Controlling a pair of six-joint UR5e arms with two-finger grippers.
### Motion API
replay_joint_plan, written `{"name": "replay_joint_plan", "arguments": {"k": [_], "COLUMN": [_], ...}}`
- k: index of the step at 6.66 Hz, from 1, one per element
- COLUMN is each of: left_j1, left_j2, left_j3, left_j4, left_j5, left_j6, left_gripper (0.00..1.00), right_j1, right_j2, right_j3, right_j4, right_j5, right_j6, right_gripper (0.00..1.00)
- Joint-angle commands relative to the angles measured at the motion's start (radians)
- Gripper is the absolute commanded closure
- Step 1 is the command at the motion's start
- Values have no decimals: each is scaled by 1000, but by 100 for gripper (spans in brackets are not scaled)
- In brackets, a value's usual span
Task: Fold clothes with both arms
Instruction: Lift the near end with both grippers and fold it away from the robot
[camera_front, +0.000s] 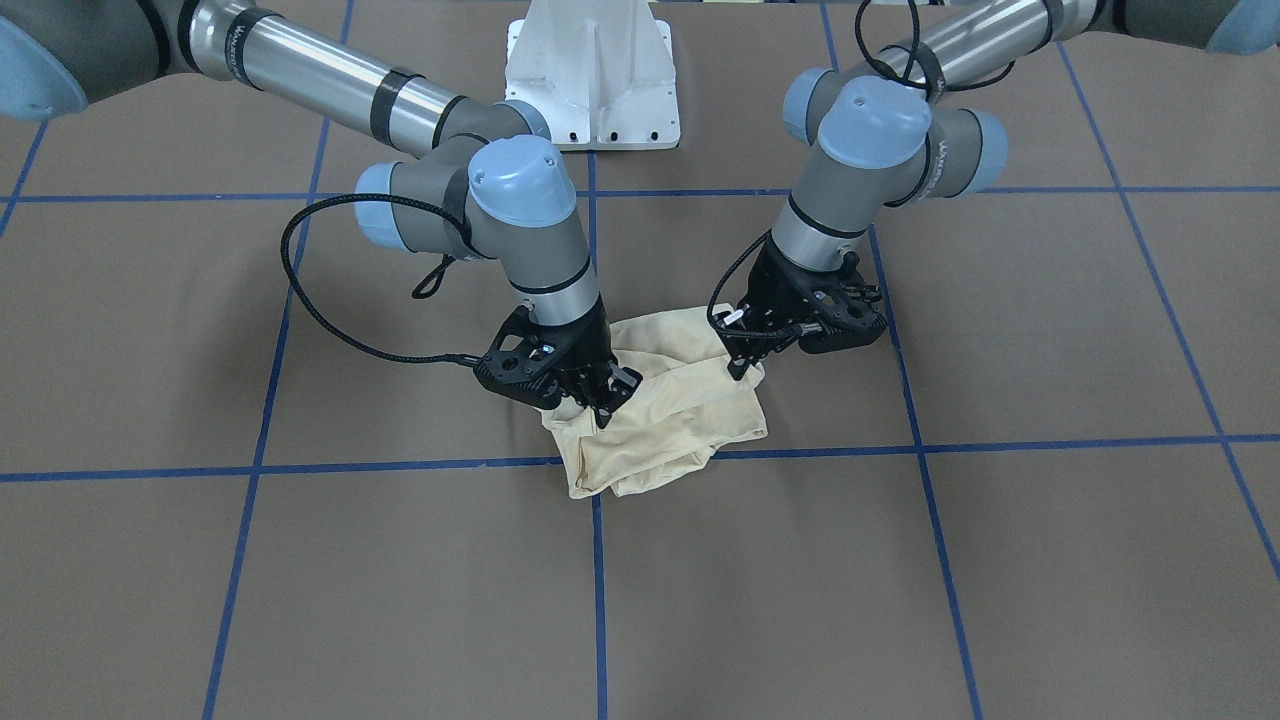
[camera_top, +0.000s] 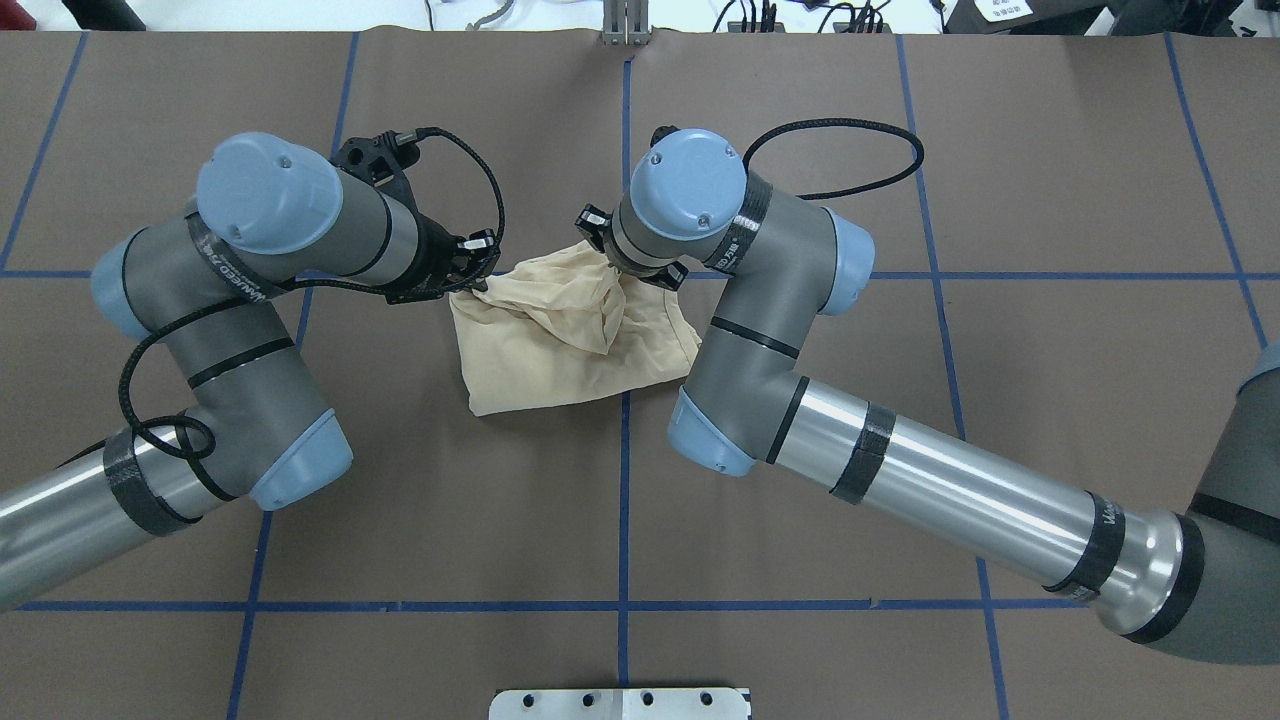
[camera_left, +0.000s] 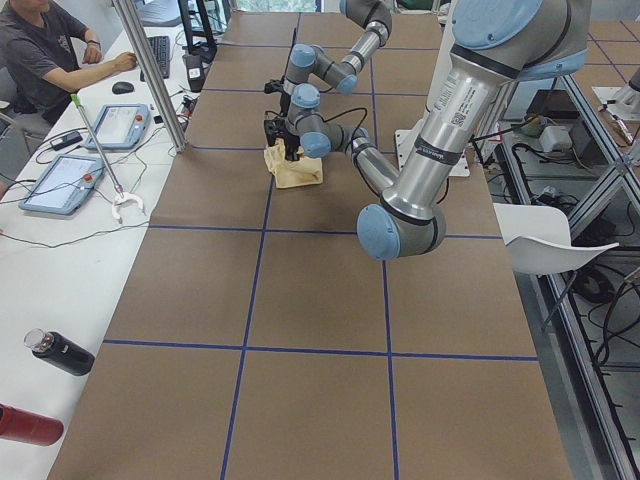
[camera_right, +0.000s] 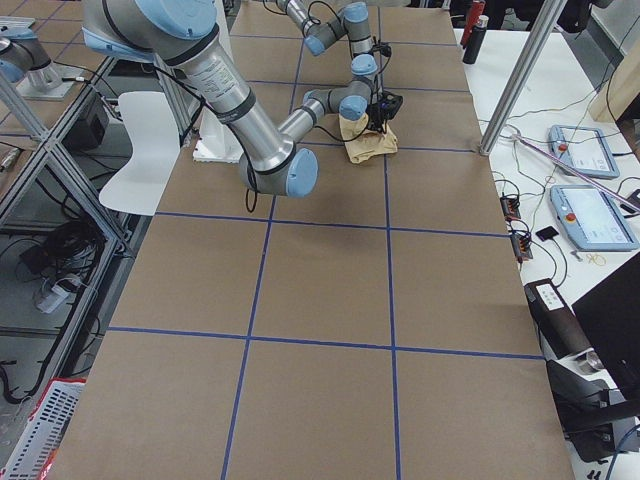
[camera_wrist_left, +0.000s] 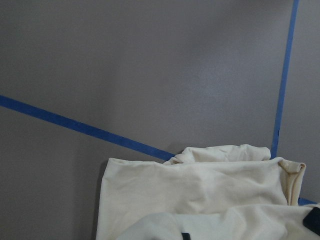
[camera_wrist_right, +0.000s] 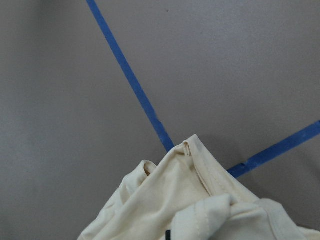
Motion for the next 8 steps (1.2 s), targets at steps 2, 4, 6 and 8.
{"name": "replay_joint_plan", "arguments": {"k": [2, 4, 6, 8], "left_j1": [-2, -3, -3, -3], "left_j2": [-16, -13, -12, -13], "left_j3": [64, 73, 80, 84], "left_j4": [-50, -51, -51, -51], "left_j5": [2, 2, 2, 2], "left_j6": [0, 3, 2, 3], "left_gripper": [100, 100, 100, 100], "right_j1": [0, 6, 20, 20], "right_j2": [3, 0, -10, -2], "right_j3": [-61, -65, -68, -68], "right_j4": [71, 71, 71, 71], "right_j5": [-5, -5, -4, -4], "right_j6": [0, 0, 2, 2], "right_gripper": [100, 100, 100, 100]}}
